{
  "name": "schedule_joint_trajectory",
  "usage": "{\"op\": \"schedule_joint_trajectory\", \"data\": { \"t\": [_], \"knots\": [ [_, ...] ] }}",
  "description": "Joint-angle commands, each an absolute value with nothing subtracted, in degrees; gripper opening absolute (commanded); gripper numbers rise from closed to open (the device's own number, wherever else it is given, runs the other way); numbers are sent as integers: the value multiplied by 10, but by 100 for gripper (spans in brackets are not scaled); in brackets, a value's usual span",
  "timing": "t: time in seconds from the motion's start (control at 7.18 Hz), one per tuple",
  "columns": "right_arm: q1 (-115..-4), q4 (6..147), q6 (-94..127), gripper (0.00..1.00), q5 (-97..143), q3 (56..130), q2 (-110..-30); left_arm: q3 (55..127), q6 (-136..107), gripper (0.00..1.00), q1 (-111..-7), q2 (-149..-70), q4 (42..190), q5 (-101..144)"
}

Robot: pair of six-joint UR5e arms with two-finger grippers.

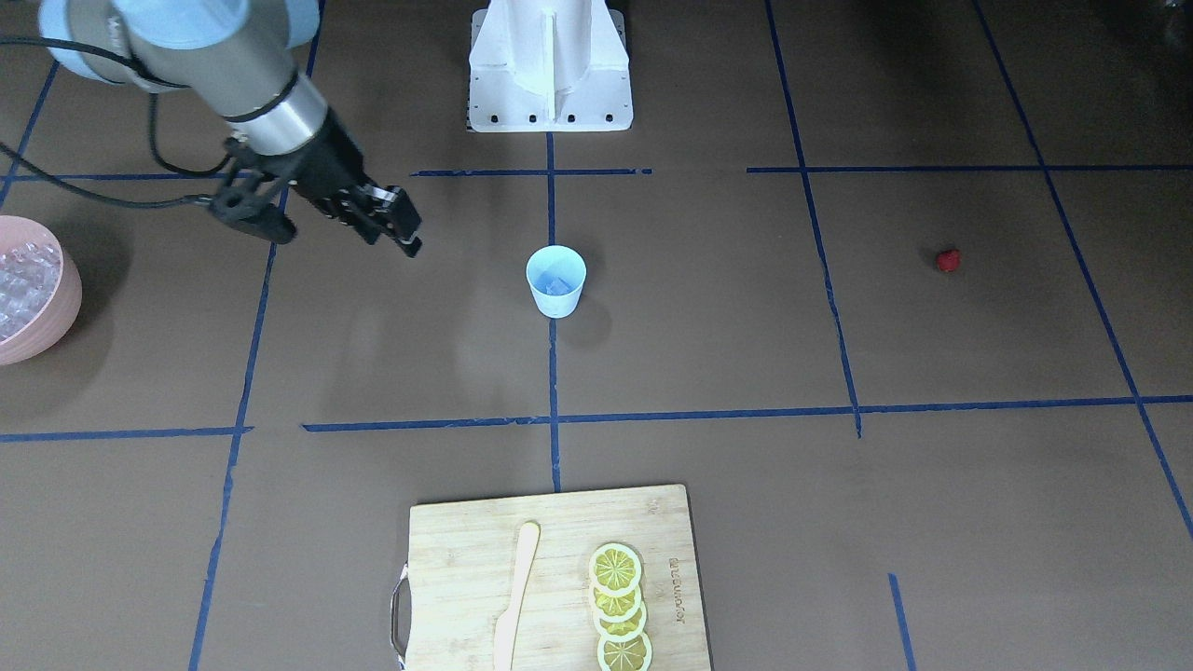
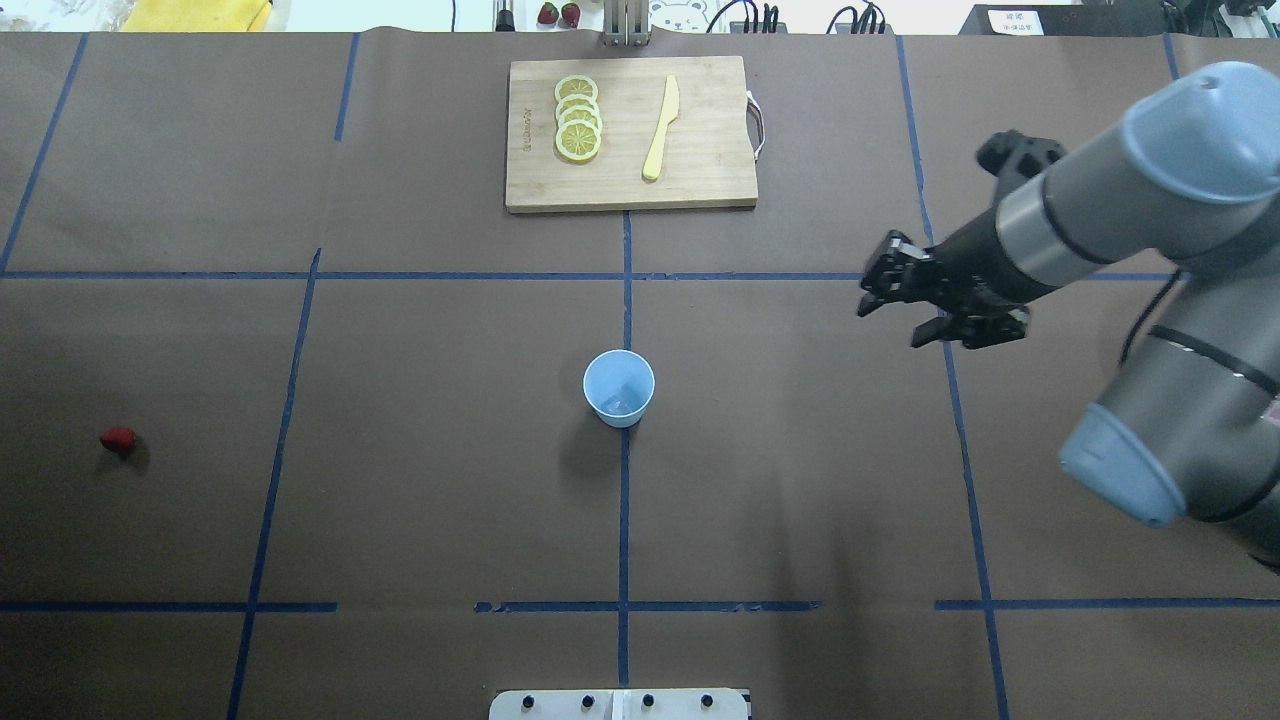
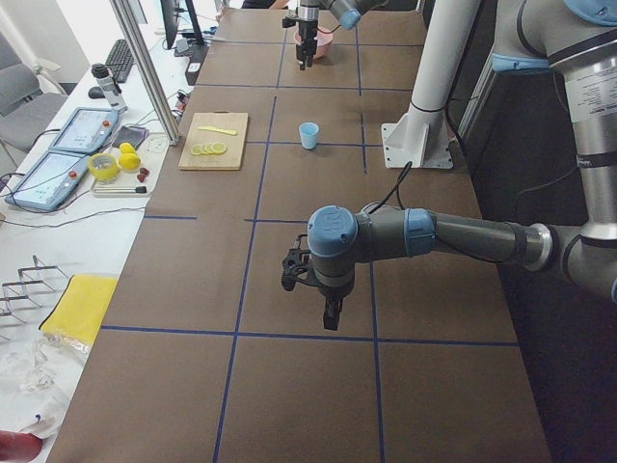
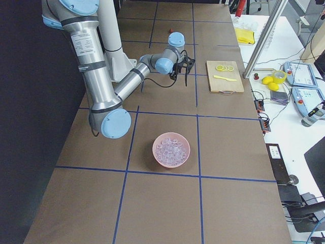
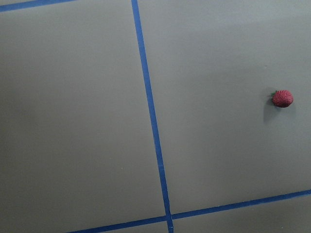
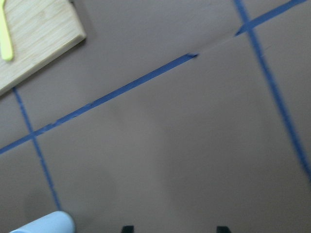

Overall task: Put ice and strawberries in cup
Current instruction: 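Withdraw the right gripper back toward the pink bowl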

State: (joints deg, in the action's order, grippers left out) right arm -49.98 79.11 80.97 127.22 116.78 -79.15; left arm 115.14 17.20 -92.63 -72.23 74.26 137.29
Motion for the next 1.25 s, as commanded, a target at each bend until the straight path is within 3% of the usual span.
{"op": "schedule_joint_trajectory", "data": {
  "t": [0.0,0.42,0.56,0.7,1.11],
  "knots": [
    [-610,789,535,66,1322,1187,-944,1151,171,100,-927,-722,741,1373],
    [-711,788,221,71,1314,1117,-1024,1151,171,100,-926,-722,741,1373],
    [-721,784,174,72,1310,1081,-1023,1151,171,100,-927,-722,741,1373],
    [-722,783,161,81,1308,1056,-1018,1151,171,100,-927,-722,741,1373],
    [-722,779,151,78,1281,1042,-1019,1150,171,100,-926,-722,741,1373]
  ]
}}
